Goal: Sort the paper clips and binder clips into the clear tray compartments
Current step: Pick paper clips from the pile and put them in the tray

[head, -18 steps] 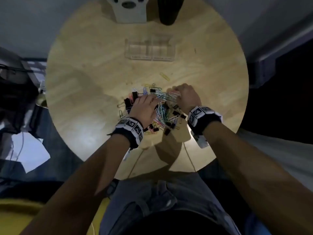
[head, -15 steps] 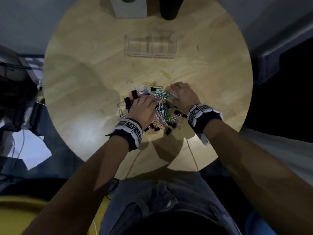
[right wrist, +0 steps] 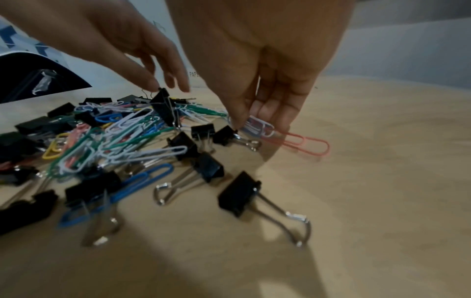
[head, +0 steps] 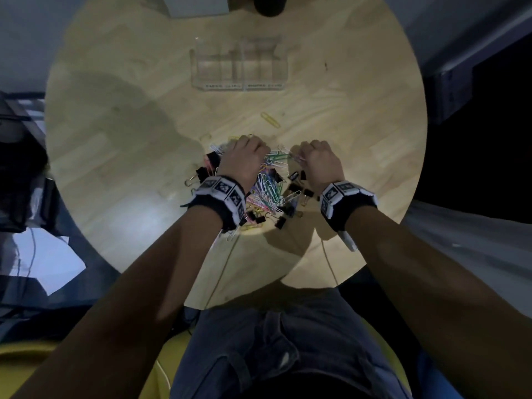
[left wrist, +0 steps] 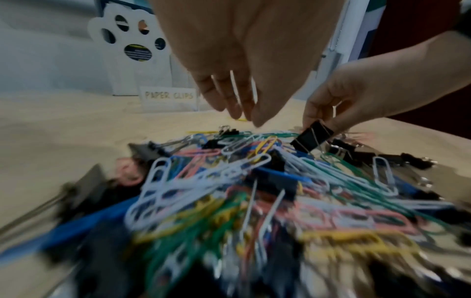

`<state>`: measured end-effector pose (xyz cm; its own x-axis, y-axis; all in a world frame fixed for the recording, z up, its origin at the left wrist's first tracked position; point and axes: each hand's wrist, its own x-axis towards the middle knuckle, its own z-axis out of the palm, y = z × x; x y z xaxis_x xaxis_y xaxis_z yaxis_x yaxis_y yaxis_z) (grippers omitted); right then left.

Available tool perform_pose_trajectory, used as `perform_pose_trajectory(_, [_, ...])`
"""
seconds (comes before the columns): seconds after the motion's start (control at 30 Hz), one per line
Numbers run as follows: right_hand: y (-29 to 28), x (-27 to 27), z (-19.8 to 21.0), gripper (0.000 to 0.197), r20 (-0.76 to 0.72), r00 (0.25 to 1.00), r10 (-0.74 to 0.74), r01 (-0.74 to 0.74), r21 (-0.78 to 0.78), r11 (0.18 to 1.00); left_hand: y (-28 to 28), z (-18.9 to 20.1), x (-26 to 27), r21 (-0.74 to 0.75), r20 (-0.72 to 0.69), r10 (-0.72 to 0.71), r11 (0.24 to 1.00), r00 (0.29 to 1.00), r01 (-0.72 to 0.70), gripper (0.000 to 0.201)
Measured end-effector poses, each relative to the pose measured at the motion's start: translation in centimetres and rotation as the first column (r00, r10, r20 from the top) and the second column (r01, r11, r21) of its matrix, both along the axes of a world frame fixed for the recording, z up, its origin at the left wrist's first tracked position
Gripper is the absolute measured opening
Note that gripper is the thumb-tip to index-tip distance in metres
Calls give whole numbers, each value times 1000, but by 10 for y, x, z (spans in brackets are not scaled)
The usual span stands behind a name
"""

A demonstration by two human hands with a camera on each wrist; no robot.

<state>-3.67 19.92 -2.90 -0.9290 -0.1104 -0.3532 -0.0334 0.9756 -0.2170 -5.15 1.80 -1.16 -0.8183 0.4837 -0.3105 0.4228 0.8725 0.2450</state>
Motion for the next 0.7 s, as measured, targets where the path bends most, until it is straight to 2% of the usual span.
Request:
perform_pose_trajectory(0.07, [0,0,0,29,14,1000,-24,24,10,1000,8,-1,-10,-100,12,-8,995,1000,9,46])
perform_pose_trajectory(0.2, [-3,0,3,36,49,998,-43,44,-13,999,18,0,-12,-228,-16,-19,973,1000,15,33])
perform_pose_trajectory(0.3, [-3,-4,7,28,72,997,-30,33,-40,999,14,1,-5,-305,-43,-75,951,996,59,31])
perform_pose_trajectory(0.37, [-4,-13,14,17,66,996,-52,58,-96,994,8,-2,-3,-299,-62,-114,950,992,91,32])
perform_pose_trajectory(0.47, [-14,-45,35,17,20,995,-98,100,-233,967,-7,-7,-1,-158,-83,-98,984,992,84,28])
perform_pose_trajectory(0.53, [-29,-74,53,19,-47,995,-87,69,-298,952,-19,-9,4,24,-119,17,1000,993,-15,24])
perform_pose_trajectory(0.63, [-60,-119,75,20,-118,991,-62,14,-365,931,-34,-10,14,290,-106,254,933,961,-215,22])
perform_pose_trajectory(0.7, [-83,-147,80,21,-131,991,-32,-22,-395,919,-38,-6,19,394,-40,364,862,931,-320,20])
